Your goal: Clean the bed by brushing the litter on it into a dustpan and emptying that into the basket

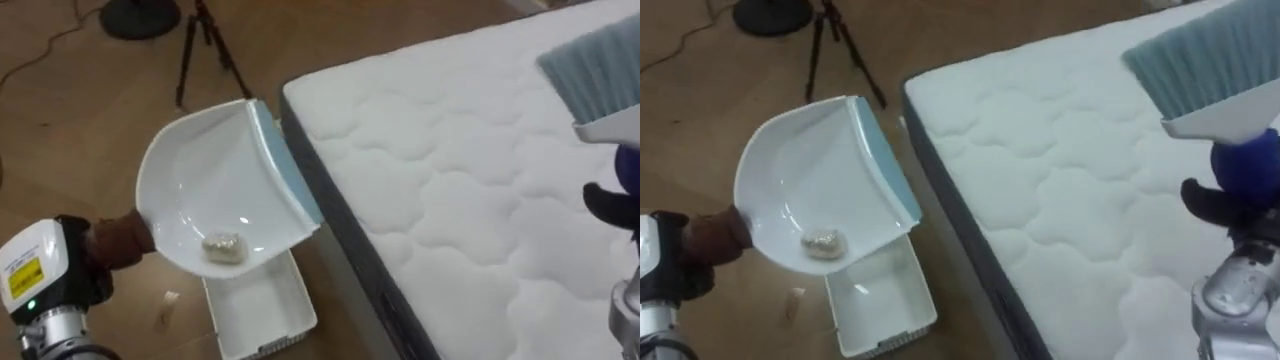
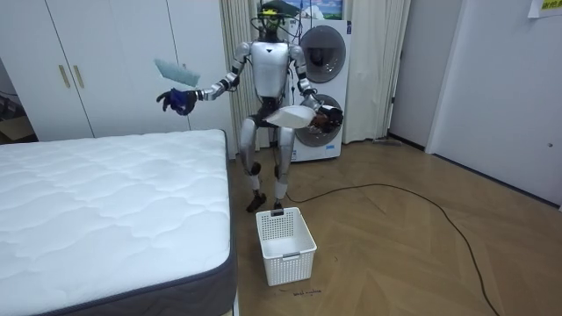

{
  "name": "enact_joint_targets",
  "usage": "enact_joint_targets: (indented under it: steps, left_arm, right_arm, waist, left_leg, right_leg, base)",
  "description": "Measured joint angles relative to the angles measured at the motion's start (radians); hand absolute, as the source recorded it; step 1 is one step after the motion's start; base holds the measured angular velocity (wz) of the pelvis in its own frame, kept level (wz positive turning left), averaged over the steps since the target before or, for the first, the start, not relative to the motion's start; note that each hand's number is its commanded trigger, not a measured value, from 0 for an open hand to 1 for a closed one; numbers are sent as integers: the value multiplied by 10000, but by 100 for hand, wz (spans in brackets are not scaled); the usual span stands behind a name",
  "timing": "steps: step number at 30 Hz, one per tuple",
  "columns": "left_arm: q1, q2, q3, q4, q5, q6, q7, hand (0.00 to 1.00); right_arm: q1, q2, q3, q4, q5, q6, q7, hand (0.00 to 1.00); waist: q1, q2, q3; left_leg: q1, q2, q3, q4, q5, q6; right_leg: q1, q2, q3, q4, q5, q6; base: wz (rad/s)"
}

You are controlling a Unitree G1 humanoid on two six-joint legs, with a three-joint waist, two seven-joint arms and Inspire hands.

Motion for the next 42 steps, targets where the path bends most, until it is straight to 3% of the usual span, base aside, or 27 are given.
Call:
enact_joint_targets:
  steps: [2,5,7,10,11,14,18,21,23,27,31,36,39,42]
  left_arm:
    - [-18,8,-20,0,4,0,-3,100]
    - [-15,77,-18,0,-28,-1,-3,100]
    - [-7,79,-52,-3,-205,-10,-13,100]
    - [7,76,-155,-8,-202,-21,-15,100]
    - [43,71,-158,-9,-199,-21,-16,100]
    - [51,71,-159,-22,-201,-34,-24,100]
    - [28,54,-157,-45,-199,-43,-25,100]
    - [63,33,-164,-43,-182,-29,-42,100]
    - [72,18,-162,-42,-197,36,-44,100]
    - [150,-25,-208,436,-186,154,-64,100]
    - [507,-38,-205,501,-227,217,-99,100]
    - [461,54,-389,500,-207,179,-102,100]
    - [273,137,-431,500,-183,46,-102,100]
    - [-8,471,-563,736,110,26,-96,100]
  right_arm:
    - [90,147,1,179,-3,55,-4,0]
    - [107,197,1,197,5,54,-20,0]
    - [99,176,-1,193,31,50,-113,0]
    - [117,108,3,201,22,46,37,0]
    - [167,108,2,203,19,46,171,0]
    - [300,107,-5,202,29,47,384,0]
    - [328,108,-6,202,92,47,667,0]
    - [361,108,73,203,79,48,811,0]
    - [357,90,85,202,338,49,814,0]
    - [358,88,490,374,600,39,808,0]
    - [356,80,572,617,707,39,749,0]
    - [338,79,1114,985,702,31,649,0]
    - [320,79,1198,1182,699,-40,656,0]
    - [319,79,1196,1246,693,-49,656,0]
  waist:
    - [-73,-31,29]
    - [-183,-178,85]
    - [-227,-284,51]
    - [-111,-159,65]
    - [-94,-149,65]
    - [-190,-150,66]
    - [-63,-122,66]
    - [217,-106,77]
    - [353,-73,101]
    - [523,-40,152]
    - [446,-84,161]
    - [313,-147,146]
    - [248,-152,150]
    - [184,-117,167]
  left_leg:
    - [92,-184,-741,-125,168,9]
    - [246,-438,-1360,-94,112,-63]
    - [249,-751,-2052,85,29,-190]
    - [303,-711,-2443,88,-26,-326]
    - [298,-713,-2574,80,-8,-321]
    - [305,-665,-2579,46,-110,-356]
    - [318,-560,-2563,225,-289,-398]
    - [288,-434,-2614,693,-652,-451]
    - [-68,-294,-2643,1595,-1240,-524]
    - [-239,-165,-2781,2404,-1769,-655]
    - [-424,-190,-2899,2298,-1696,-750]
    - [-513,-193,-2789,1968,-1468,-814]
    - [-741,-31,-2277,1981,-1420,-795]
    - [-1046,13,-1999,2035,-1386,-748]
  right_leg:
    - [-784,-24,666,-369,387,-25]
    - [-917,-73,1219,-1400,1307,-23]
    - [-765,93,1790,-1697,1996,85]
    - [-407,318,1741,-1960,2060,29]
    - [-322,357,1744,-1949,2026,-83]
    - [-120,417,1786,-1940,1737,-68]
    - [-26,507,1786,-1905,1597,-61]
    - [115,636,1794,-1840,1420,-112]
    - [-46,813,2022,-1277,937,-162]
    - [-164,920,2022,-374,319,-261]
    - [-320,848,1751,-262,195,-375]
    - [-301,793,1699,-401,174,-372]
    - [-485,770,1722,-401,173,-368]
    - [-798,696,1704,-307,172,-366]
  base:
    - [110]
    - [92]
    - [112]
    - [63]
    - [51]
    - [52]
    - [18]
    - [0]
    - [-2]
    - [8]
    - [22]
    - [31]
    - [18]
    - [3]
